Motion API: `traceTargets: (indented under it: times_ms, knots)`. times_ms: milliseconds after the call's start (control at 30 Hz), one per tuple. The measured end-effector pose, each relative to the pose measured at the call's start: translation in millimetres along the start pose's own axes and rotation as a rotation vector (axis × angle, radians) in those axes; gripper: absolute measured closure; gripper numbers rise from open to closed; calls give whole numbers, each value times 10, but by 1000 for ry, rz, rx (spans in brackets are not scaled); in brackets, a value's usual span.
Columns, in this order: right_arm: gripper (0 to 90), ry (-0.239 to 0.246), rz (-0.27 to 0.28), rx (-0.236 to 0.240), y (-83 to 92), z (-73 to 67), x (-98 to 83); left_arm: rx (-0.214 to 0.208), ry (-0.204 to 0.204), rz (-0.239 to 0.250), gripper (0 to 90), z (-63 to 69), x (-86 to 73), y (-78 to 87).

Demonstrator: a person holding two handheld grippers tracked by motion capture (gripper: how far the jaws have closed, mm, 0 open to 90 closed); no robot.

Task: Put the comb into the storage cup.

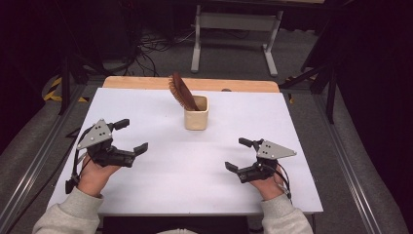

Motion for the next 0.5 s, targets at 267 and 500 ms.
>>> traceTargets:
  times_ms: [267,500]
  knots:
    - [40,5,-16,3,-8,6,-30,2,25,-17,3,9,-271,24]
    - [39,4,-23,1,-11,6,-54,1,54,-24,3,-25,-448,37]
Point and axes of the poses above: each handheld gripper's, and its own axes: y roughly backward along the jaws, x roughly out of its top, z roughly to its right, the point moved 5 cm from there along -y, roughly forward along the jaws, and after that the axes turned 6 degrees about z, right-handed, at the moved point
